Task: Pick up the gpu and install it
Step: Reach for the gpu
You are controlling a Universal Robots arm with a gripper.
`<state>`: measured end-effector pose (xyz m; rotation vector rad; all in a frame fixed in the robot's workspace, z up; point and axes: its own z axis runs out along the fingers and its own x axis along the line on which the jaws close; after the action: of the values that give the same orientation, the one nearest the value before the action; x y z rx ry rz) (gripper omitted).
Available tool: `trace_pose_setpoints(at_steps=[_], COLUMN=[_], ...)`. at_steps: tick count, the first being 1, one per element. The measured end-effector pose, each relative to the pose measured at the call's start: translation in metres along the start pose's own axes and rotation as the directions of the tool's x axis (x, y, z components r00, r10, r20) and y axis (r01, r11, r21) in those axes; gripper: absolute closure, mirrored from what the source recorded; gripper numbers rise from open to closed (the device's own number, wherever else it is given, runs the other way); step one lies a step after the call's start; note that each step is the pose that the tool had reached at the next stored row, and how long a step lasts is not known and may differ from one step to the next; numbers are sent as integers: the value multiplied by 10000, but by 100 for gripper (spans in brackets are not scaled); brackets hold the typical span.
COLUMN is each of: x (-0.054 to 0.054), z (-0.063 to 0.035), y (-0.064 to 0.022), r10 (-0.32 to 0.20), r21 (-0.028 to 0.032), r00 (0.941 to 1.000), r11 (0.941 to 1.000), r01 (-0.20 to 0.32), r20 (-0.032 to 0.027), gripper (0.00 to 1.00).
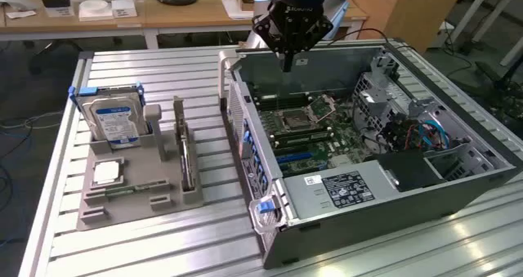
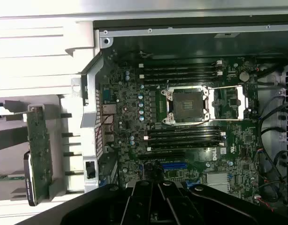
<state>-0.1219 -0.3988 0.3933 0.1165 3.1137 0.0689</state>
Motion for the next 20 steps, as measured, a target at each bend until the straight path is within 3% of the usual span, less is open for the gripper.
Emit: trace_pose_setpoints(at_steps=[12, 20], x=[98, 251], z=[-3, -6], y=[-7, -19], r10=[0, 1], r21=[0, -1], r00=[10000, 10000], r11=[10000, 10000], r01=[0, -1], r20=[0, 0], gripper=[89, 89])
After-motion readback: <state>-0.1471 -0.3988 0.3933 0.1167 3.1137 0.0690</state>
